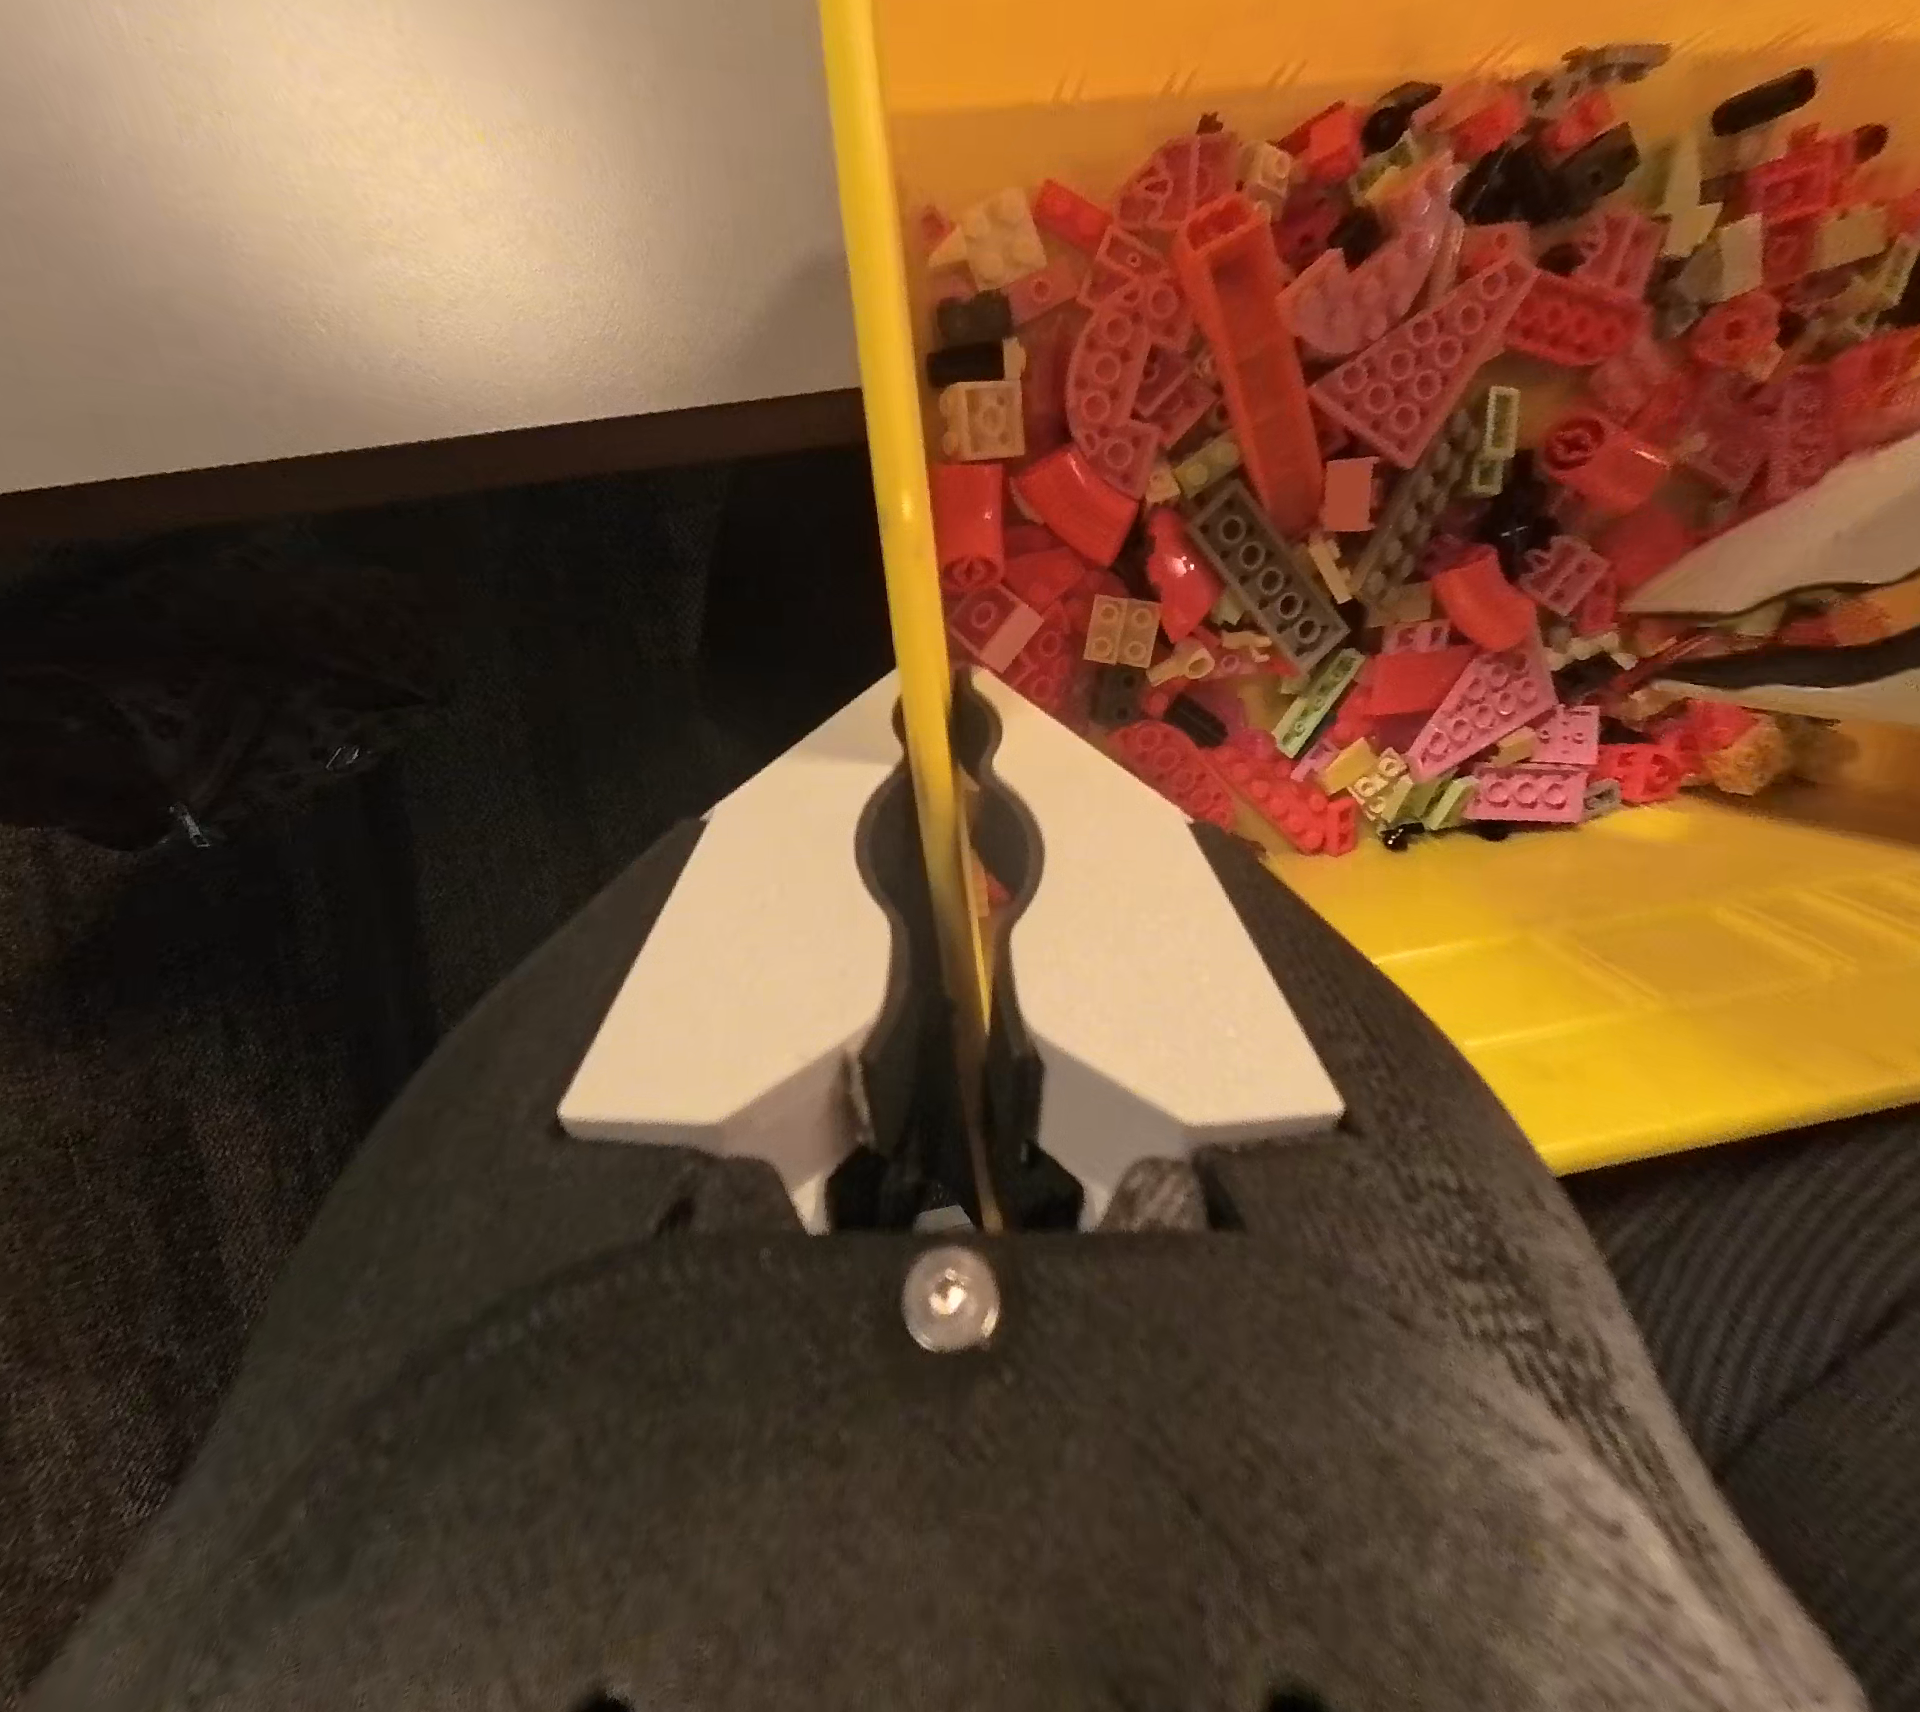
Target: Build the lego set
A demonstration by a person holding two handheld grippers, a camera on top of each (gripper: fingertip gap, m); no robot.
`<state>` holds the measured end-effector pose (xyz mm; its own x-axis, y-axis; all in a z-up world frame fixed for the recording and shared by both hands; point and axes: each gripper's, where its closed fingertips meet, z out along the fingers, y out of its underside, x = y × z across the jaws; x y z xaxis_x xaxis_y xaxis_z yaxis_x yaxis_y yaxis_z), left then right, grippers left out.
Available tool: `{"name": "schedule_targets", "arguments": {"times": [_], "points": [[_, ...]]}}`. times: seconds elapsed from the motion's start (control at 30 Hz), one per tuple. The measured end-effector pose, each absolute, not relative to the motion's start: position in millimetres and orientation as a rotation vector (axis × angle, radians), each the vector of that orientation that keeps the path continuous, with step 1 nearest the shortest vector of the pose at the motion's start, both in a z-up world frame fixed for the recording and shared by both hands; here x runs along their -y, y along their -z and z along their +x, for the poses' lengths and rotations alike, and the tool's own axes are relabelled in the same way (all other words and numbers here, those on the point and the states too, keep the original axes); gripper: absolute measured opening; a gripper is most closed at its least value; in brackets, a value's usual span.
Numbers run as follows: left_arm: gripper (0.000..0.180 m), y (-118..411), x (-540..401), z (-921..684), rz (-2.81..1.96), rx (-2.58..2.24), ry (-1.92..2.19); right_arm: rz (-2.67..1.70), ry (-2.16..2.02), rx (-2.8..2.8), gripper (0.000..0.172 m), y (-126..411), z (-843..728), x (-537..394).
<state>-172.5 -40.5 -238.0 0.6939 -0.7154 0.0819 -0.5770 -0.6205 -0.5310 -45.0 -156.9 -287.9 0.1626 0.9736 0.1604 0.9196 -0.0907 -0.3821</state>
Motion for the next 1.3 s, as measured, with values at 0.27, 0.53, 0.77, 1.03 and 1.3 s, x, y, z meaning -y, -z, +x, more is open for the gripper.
{"name": "schedule_targets", "arguments": {"times": [0.27, 0.53, 0.77, 1.03, 1.3], "points": [[0.001, 241, 40, -173, -2.441, -1.002, 0.395, -2.021, -0.156, 1.824, 0.023, 295, -48, 153], [0.001, 244, 40, -172, -2.451, -1.011, 0.386, -1.924, 0.010, 1.922, 0.018, 302, -49, 148], [0.001, 244, 38, -169, -2.453, -1.011, 0.401, -1.886, 0.032, 1.884, 0.017, 298, -45, 142], [0.001, 243, 37, -170, -2.456, -1.017, 0.400, -1.888, -0.119, 1.724, 0.000, 272, -39, 137], [0.001, 243, 36, -171, -2.459, -1.024, 0.391, -1.928, -0.207, 1.807, 0.019, 287, -51, 150]]}}
